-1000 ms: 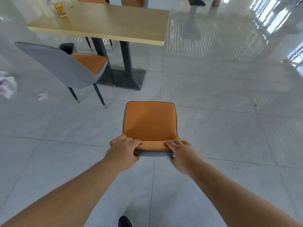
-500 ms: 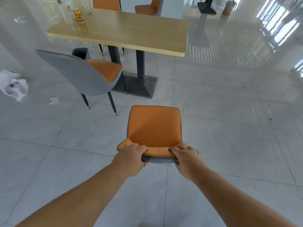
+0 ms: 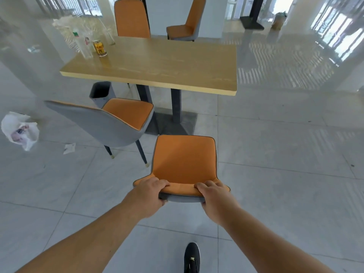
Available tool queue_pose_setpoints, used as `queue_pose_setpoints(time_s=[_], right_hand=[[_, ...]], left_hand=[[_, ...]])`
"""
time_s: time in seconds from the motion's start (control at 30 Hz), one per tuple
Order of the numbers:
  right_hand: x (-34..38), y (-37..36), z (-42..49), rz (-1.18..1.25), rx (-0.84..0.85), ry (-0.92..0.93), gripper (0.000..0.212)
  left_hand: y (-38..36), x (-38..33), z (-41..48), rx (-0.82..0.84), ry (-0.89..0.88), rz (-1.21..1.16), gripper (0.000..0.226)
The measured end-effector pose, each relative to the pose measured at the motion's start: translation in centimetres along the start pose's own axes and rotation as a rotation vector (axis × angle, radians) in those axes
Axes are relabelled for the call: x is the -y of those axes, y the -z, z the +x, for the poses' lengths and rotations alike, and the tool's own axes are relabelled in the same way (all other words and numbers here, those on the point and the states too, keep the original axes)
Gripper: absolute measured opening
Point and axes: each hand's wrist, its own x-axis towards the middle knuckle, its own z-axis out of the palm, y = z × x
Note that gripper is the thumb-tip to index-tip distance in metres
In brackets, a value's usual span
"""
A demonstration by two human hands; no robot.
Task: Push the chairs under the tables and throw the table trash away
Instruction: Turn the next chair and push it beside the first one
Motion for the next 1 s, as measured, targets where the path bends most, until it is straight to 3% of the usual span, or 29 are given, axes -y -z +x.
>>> queue_pose_setpoints(time_s=[0.57,0.77,0.87,1.0], right_hand=[[-0.7,9.1,23.7,-0.002,-0.037,-0.046,0.049],[1.3,11.0,26.0,-0.098,0.116,-0.250,0.042],[5.1,11.4,26.6,-0.268,0.163,-0.408,0.051],[12.8,10.9,30.2,-0.271,0.094,-0.257,0.035]], left_hand=[[11.5,7.4,23.0,-0.016,-0.075,0.013,0.052],[14.9,10.9,26.4,0.141,-0.211,0.009,0.057],[17.9,14.8,26.6,0.168,-0.231,0.091,0.058],[23.7,23.5,26.9,0.040,-0.174,0.393,0.048]])
